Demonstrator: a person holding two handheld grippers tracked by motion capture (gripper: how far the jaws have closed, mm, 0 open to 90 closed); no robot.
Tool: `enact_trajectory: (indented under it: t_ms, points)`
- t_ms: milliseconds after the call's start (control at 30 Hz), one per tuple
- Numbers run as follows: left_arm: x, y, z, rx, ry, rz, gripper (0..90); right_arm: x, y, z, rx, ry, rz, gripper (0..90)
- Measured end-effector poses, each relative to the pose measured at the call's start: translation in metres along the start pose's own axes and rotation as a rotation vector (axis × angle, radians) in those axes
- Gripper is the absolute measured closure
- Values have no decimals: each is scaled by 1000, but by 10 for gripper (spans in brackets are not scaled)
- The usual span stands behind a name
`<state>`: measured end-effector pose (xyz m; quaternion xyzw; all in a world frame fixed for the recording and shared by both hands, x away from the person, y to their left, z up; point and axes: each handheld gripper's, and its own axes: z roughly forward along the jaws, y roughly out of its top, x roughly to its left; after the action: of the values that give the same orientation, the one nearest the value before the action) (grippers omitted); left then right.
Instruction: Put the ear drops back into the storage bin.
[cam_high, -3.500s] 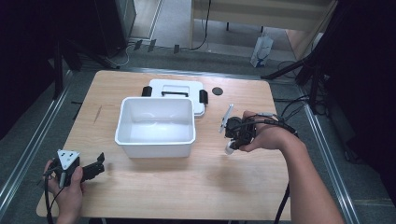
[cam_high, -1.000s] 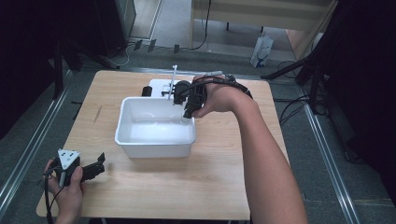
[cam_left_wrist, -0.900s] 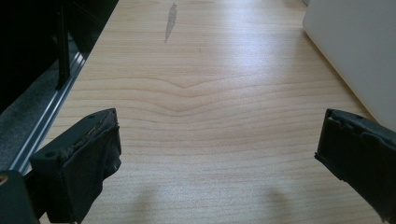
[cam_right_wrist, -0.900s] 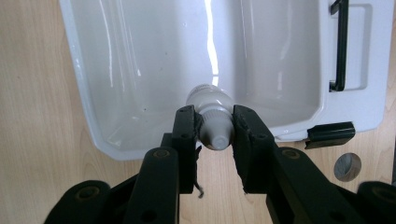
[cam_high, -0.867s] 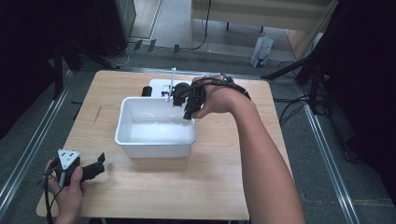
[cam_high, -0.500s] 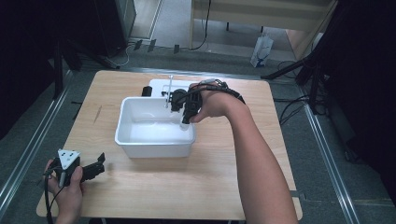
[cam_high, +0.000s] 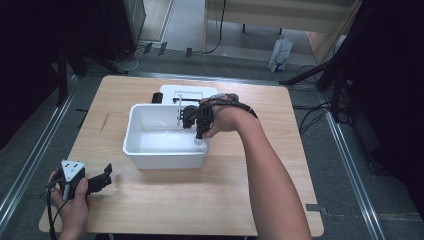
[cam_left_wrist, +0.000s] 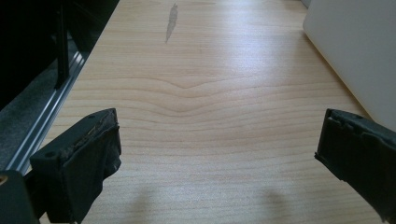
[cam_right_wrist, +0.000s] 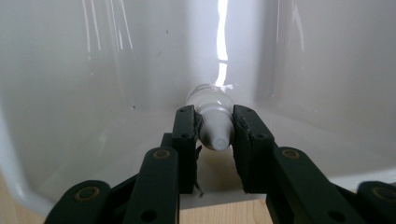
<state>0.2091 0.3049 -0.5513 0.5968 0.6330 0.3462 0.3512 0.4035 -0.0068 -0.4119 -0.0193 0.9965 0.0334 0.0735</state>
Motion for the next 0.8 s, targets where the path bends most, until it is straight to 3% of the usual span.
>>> enact_trajectory:
  t_ms: [233, 533, 800]
  points:
    - [-1, 0, 0, 0, 5, 1, 4, -2, -3, 7, 0, -1, 1, 720]
    - [0, 0, 0, -5, 4, -4, 4, 0, 9, 23, 94, -10, -11, 720]
    - [0, 0, 0, -6, 3, -9, 4, -1, 12, 32, 120, -12, -17, 719]
